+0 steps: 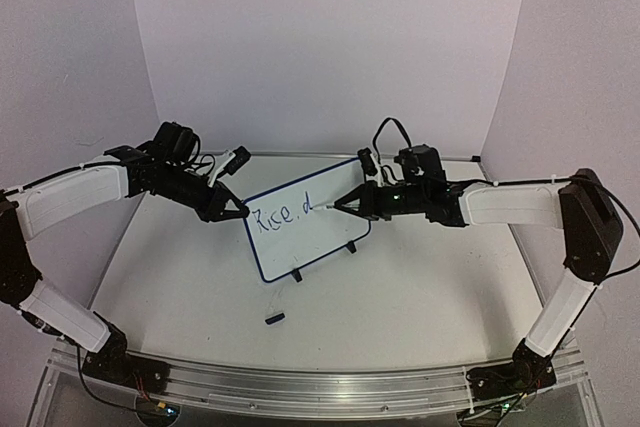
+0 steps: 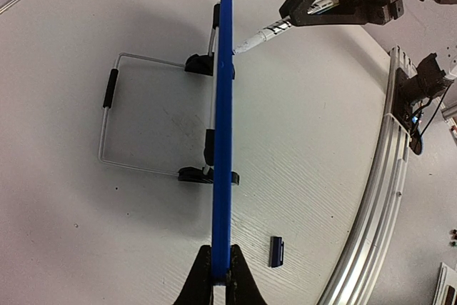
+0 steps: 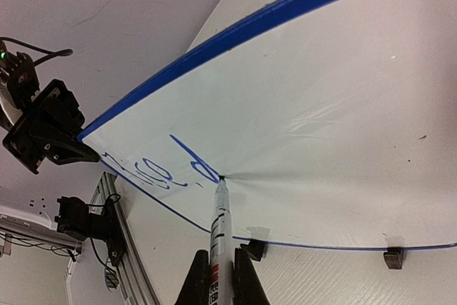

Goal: Write a sentence on the whiteboard
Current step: Write with the whiteboard marker on the whiteboard.

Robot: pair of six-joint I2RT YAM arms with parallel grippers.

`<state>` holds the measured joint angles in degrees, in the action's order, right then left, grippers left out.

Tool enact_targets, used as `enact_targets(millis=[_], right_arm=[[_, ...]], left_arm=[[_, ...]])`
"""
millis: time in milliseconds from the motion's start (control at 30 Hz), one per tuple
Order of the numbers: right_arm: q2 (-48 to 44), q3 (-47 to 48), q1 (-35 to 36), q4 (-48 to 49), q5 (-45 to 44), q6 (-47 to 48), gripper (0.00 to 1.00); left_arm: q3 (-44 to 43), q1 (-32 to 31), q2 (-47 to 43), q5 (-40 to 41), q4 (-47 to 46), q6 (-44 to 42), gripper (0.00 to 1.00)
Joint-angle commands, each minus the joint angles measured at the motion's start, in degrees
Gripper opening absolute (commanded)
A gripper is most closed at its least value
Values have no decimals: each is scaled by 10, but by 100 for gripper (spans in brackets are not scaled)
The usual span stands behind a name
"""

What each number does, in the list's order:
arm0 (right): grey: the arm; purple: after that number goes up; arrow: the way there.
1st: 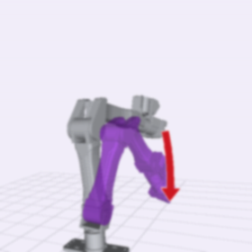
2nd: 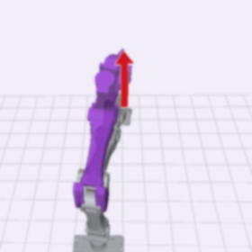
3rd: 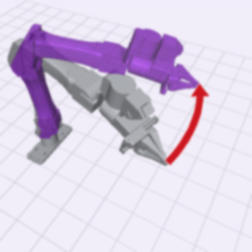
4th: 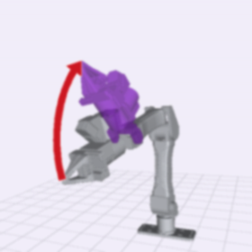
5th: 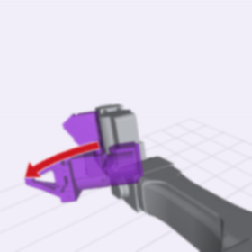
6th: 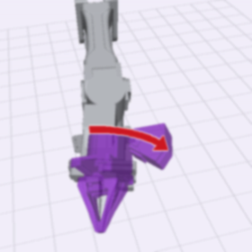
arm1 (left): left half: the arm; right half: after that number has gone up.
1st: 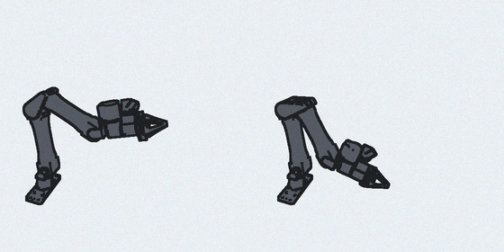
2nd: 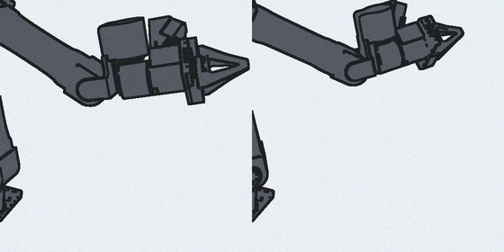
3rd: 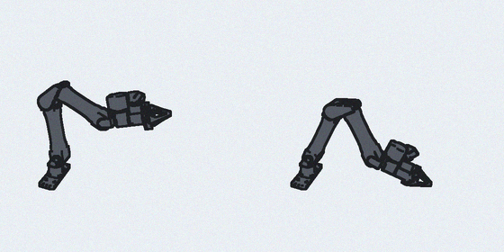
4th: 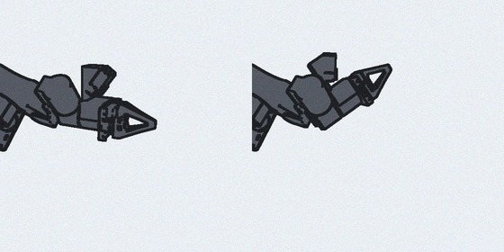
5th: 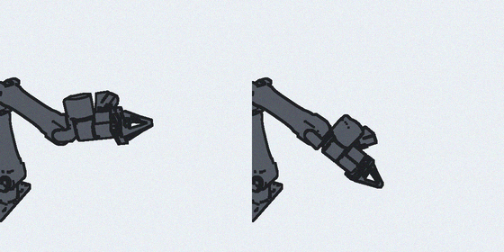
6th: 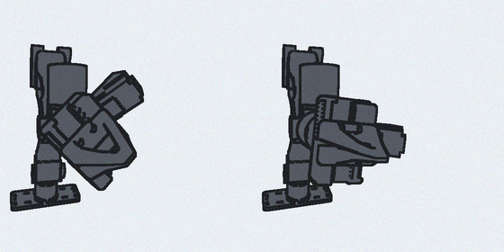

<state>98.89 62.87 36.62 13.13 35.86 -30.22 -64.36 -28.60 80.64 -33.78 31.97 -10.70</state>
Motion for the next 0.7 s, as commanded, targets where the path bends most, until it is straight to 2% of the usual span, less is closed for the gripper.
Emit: enact_targets(millis=[0, 433, 667], right_arm=[[-3, 1, -3, 0, -33, 5, 0], [-61, -11, -2, -9, -35, 7, 0], [-54, -3, -3, -9, -30, 8, 0]], left_arm=[[-7, -7, 3, -3, 13, -4, 0], [-6, -7, 0, -1, 13, -4, 0], [-6, -7, 1, -1, 13, -4, 0]])
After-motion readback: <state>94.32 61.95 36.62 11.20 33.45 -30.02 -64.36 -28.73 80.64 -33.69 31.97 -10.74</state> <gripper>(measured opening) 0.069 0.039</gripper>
